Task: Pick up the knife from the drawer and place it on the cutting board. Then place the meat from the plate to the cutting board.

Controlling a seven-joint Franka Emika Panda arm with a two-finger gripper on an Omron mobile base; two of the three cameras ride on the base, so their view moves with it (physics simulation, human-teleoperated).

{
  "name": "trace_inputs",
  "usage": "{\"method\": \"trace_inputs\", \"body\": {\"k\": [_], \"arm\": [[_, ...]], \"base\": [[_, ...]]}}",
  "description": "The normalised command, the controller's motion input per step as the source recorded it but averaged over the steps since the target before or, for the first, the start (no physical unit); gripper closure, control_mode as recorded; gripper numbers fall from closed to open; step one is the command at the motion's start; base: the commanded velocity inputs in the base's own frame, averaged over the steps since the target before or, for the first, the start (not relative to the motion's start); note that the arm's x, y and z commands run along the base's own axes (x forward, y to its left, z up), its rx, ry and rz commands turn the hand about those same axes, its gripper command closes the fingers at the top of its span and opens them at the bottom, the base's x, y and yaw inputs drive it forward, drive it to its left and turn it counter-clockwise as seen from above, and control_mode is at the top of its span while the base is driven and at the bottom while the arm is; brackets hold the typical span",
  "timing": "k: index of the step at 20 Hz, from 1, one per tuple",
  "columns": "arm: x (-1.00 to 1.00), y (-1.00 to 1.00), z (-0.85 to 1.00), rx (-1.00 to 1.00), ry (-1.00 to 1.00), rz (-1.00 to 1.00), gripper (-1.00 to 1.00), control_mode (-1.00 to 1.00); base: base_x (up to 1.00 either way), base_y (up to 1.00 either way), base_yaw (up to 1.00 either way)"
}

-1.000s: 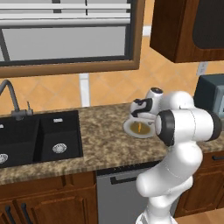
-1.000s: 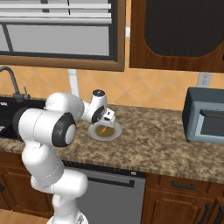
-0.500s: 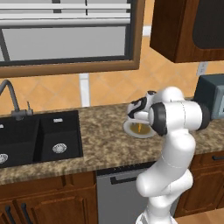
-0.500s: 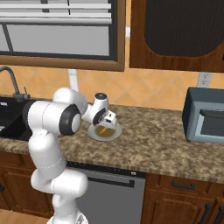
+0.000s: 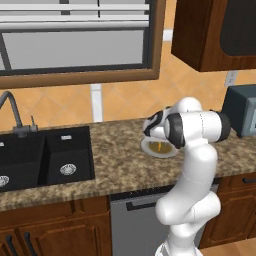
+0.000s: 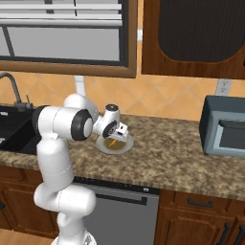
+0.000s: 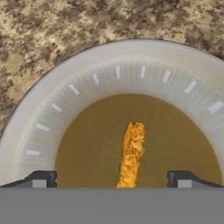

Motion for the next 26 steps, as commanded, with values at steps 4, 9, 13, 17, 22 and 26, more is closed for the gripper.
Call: {"method": "trace_inputs", "body": {"k": [4, 9, 13, 17, 22, 26], "arm": [[0.22, 0.0, -0.29, 0.0, 0.0, 0.0, -1.0, -1.0], [0.19, 0.0, -0.28, 0.0, 0.0, 0.0, -1.0, -1.0], [0.14, 0.0, -0.25, 0.0, 0.0, 0.0, -1.0, -1.0], [0.2, 0.0, -0.35, 0.0, 0.0, 0.0, 1.0, -1.0], [0.12, 0.0, -0.31, 0.0, 0.0, 0.0, 1.0, -1.0], [0.0, 0.0, -0.18, 0.0, 0.0, 0.0, 1.0, -1.0]], "base": [[0.0, 0.0, 0.0], [0.0, 0.0, 0.0], [0.0, 0.0, 0.0], [0.0, 0.0, 0.0], [0.0, 0.0, 0.0], [0.0, 0.0, 0.0]]}}
